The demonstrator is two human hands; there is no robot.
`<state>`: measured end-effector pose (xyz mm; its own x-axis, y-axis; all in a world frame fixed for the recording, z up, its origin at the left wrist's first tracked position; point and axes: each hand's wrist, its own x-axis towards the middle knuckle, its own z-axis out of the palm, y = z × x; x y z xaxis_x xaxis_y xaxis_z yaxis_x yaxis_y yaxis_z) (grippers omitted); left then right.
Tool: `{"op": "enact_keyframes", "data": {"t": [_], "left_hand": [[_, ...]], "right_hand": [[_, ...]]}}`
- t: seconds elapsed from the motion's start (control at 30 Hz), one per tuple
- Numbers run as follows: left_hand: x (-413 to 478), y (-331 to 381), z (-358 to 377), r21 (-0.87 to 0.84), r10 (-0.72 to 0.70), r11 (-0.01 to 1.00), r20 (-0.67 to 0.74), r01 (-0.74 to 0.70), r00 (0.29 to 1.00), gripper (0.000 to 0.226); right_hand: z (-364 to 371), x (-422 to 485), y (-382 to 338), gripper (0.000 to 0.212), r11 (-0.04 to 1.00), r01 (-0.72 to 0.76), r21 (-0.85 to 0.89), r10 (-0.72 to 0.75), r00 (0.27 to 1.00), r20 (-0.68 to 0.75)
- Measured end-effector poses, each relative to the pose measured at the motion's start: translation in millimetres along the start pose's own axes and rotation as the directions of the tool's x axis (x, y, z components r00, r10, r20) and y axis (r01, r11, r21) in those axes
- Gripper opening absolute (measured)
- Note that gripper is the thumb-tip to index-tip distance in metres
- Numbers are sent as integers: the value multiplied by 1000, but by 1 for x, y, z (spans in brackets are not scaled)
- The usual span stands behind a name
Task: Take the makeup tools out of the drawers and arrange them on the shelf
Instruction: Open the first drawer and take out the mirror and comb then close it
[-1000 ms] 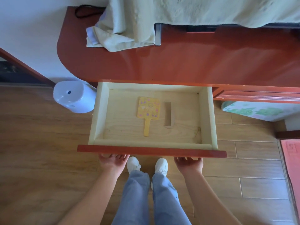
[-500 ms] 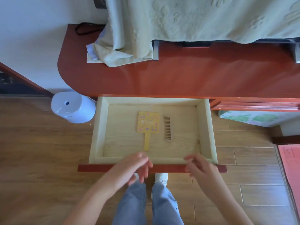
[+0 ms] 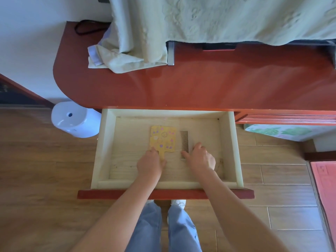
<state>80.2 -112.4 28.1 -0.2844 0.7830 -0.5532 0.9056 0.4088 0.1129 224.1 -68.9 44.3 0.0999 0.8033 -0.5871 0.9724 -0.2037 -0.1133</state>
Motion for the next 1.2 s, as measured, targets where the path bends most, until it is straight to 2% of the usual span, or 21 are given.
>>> {"op": "enact_keyframes", "data": {"t": [0.1, 0.27, 0.4, 0.47, 0.53, 0.6, 0.73, 0.93, 1.07, 1.2], "left_hand": [[-2, 1, 0, -43, -15, 999, -27, 14, 1000, 34], [-1, 6, -1, -91, -102, 991, -38, 98, 994, 30], [3, 4, -4, -287, -101, 954, -29, 89, 994, 29], [3, 2, -7, -513, -53, 857, 10, 51, 999, 27], [2, -1, -12, -734, 5, 678, 71, 49, 997, 26], [-1, -6, -16, -834, 55, 546, 123, 74, 991, 24], [-17, -14, -28, -888, 155, 455, 150, 64, 976, 15], [-39, -10, -57, -912, 271, 409, 80, -40, 959, 13], [-27, 6, -91, -909, 235, 381, -82, -170, 969, 13], [8, 24, -119, -891, 136, 404, -167, -208, 977, 16]], "right_hand": [[3, 0, -1, 56, 999, -13, 35, 14, 1000, -8], [5, -1, -5, 55, 982, -101, 159, 100, 995, 10], [2, 0, -2, 38, 922, -143, 359, 135, 990, 45], [2, 1, 3, 34, 845, -123, 520, 103, 992, 68], [2, 2, 8, 33, 761, -94, 642, 45, 995, 92], [-1, -1, 14, 29, 694, -88, 714, -9, 991, 131], [-10, -18, 30, 23, 549, -86, 831, -78, 985, 153], [-43, -54, 44, 18, 398, 72, 914, -114, 993, -28], [-83, -41, 26, 24, 358, 214, 909, -129, 975, -179], [-116, -4, -5, 20, 399, 287, 871, -122, 958, -260]]}}
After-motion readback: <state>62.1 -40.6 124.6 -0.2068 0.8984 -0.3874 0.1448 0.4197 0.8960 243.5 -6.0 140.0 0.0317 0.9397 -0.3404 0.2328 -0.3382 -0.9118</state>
